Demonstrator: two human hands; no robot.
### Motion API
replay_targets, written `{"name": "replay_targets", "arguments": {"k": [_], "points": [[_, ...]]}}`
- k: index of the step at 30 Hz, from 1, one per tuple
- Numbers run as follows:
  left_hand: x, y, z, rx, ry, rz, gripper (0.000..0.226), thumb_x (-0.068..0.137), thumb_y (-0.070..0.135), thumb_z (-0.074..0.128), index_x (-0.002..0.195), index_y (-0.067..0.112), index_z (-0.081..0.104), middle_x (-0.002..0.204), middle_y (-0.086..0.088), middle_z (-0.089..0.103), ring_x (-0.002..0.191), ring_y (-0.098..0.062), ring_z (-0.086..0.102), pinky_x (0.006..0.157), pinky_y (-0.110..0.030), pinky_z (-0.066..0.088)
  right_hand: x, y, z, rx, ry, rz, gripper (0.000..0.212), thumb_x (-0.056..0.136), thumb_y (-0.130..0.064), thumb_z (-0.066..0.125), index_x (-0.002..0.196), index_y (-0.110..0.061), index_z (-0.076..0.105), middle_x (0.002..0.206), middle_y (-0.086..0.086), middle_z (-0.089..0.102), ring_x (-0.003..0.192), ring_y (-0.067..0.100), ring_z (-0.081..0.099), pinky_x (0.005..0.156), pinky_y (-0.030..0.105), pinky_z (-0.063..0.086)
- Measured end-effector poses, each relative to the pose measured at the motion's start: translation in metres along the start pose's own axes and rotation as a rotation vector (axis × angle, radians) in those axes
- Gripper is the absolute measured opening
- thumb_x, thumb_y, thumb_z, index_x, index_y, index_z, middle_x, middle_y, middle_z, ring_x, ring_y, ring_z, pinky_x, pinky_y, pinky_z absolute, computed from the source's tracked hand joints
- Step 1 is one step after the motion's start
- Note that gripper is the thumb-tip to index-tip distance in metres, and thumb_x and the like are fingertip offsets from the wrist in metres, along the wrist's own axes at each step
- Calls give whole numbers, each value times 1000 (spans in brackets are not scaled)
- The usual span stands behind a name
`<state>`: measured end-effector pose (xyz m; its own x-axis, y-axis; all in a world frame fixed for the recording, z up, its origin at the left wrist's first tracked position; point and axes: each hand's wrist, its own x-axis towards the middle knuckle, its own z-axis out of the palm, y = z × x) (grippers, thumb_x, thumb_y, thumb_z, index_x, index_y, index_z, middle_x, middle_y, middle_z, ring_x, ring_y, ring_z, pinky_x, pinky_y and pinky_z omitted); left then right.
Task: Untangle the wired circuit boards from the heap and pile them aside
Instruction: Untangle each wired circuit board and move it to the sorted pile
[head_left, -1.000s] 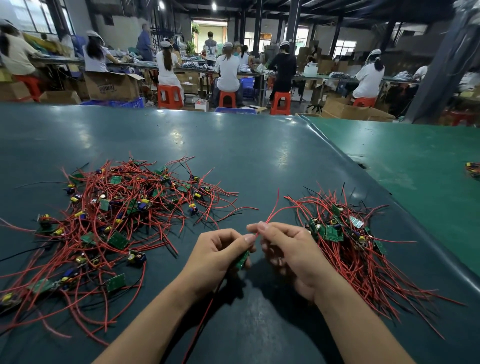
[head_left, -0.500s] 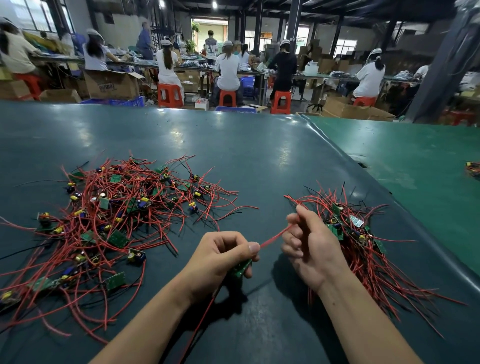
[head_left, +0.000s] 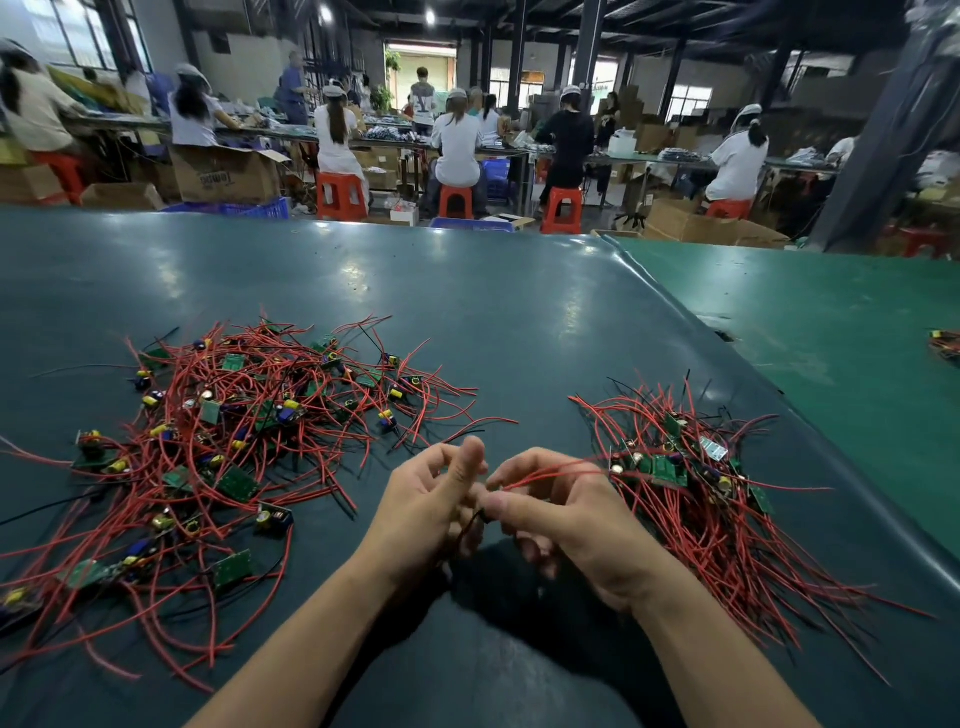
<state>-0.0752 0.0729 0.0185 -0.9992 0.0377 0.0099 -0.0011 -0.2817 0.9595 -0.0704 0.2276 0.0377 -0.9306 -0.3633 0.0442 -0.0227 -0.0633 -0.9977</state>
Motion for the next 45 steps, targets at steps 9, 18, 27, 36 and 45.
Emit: {"name": "replay_targets", "arguments": {"k": [9,18,27,36,45], "points": [[12,5,-27,383,624,513,24,97,26,57,74,19,60,67,5,64,62,-10,57,60,-18,46,9,-11,-16,392,803,-414,18,87,-11,71,91,-20,56,66,7,63,44,16,55,36,21,38],[9,-3,-24,854,538,492,12,88,22,69,78,20,63,76,16,58,84,-16,51,79,-32,40,9,-10,-20,970,772,-33,26,100,-31,52,88,-8,56,85,12,74,65,18,74,46,15,51],[17,-7,-32,1356,338,267,43,94,27,54,136,21,51,138,4,53,132,-19,38,106,-37,30,8,-11,-9,724,632,20,39,99,-38,48,74,-13,64,62,2,65,43,12,55,39,15,38],[22,-13,-36,1463,315,322,47,92,37,55,137,25,51,142,4,48,132,-20,37,104,-38,31,10,-9,-5,589,561,23,35,96,-32,53,68,-13,63,57,1,56,40,11,41,38,19,28],[19,-12,-39,1493,290,431,13,93,38,59,94,32,71,106,12,58,105,-18,46,85,-35,30,11,-5,-3,516,459,25,35,93,-37,55,67,-15,64,59,0,55,40,11,40,37,21,27]]}}
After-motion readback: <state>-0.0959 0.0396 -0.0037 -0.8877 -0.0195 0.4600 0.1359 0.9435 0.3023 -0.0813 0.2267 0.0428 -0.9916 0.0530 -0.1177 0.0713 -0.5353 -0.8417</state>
